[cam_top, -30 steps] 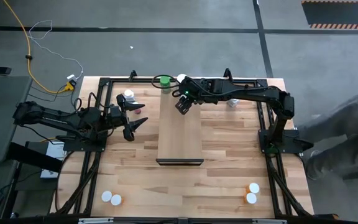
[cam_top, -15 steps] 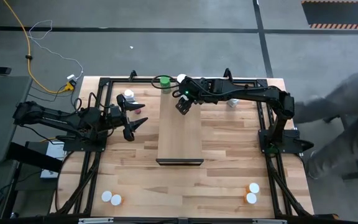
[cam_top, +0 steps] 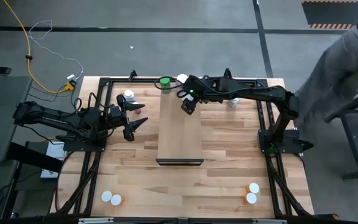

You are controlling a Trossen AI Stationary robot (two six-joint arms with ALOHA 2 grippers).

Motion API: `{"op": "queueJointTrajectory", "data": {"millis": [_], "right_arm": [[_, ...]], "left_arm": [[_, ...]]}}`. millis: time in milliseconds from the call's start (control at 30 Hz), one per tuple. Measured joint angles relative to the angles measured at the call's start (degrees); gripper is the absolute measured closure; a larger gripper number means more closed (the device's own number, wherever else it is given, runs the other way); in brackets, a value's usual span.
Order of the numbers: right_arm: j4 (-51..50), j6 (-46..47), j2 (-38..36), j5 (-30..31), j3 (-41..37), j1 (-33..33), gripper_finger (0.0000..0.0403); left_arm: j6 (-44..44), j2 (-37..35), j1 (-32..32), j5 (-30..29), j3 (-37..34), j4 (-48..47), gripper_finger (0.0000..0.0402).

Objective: Pick and place medicine bottles onto shelf by color
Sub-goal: Put the pink pill bottle on the shelf

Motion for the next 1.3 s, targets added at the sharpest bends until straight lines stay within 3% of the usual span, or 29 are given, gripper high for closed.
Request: {"op": "queueJointTrajectory", "data": {"millis": [167, 267, 533, 700, 867, 1000, 1067, 1300], "right_arm": [[-6.22, 1.22, -5.47, 5.90, -0.87, 1.77, 0.0093], [-7.57, 3.83, -9.98, 9.60, -5.40, 3.25, 0.0093], [-1.81, 13.79, -28.16, 9.26, -33.96, 5.01, 0.0092], [17.13, 11.60, -39.89, 3.89, -50.28, 5.05, 0.0092], [51.39, 0.19, -47.67, 3.68, -63.74, 5.35, 0.0092], [75.79, -6.98, -49.21, 1.63, -72.53, 5.33, 0.0092], [80.91, -8.53, -49.11, 1.34, -75.08, 5.33, 0.0092], [79.49, -11.60, -48.98, 0.50, -76.28, 5.33, 0.0092]], "left_arm": [[0.01, 0.00, 0.00, -0.02, 0.00, -0.21, 0.0140], [0.02, 0.02, 0.00, -0.02, 0.00, -0.50, 0.0140], [0.00, 0.00, 0.00, -0.02, 0.00, -0.63, 0.0140], [0.00, 0.00, 0.00, -0.02, 0.00, -0.63, 0.0140], [0.02, 0.00, 0.00, -0.02, 0.00, -0.62, 0.0140], [0.02, 0.00, 0.00, -0.02, 0.00, -2.10, 0.0140], [0.02, 0.00, 0.02, -0.02, 0.00, -2.73, 0.0140], [0.44, 0.00, 0.01, 0.91, 0.00, -2.99, 0.0140]]}}
